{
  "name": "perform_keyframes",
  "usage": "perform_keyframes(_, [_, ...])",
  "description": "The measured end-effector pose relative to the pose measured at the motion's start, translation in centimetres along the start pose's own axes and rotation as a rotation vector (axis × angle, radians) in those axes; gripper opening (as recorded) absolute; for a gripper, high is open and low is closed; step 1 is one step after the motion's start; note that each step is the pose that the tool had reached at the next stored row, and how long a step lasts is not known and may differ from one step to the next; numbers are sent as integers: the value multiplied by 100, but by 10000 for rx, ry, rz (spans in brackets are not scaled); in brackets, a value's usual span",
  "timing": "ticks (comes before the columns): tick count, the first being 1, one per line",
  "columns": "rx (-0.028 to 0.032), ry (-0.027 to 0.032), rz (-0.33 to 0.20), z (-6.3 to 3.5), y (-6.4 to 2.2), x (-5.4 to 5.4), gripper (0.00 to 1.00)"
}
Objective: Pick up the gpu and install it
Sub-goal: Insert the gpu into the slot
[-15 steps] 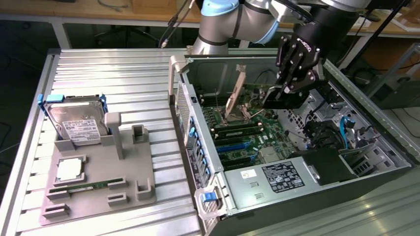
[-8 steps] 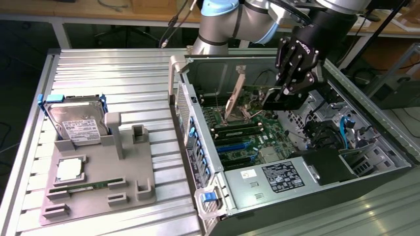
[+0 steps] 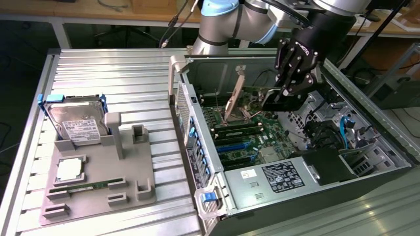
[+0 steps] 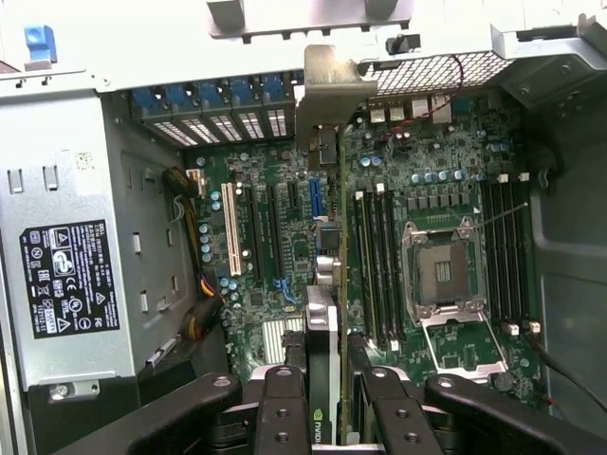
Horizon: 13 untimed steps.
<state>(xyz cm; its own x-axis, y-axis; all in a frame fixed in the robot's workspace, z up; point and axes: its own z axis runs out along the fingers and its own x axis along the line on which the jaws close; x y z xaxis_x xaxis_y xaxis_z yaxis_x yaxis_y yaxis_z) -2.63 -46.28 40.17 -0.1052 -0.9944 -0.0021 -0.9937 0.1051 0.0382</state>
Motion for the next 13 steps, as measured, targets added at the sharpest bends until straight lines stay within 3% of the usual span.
perform_keyframes(13, [2, 20, -2, 44, 0, 0, 27])
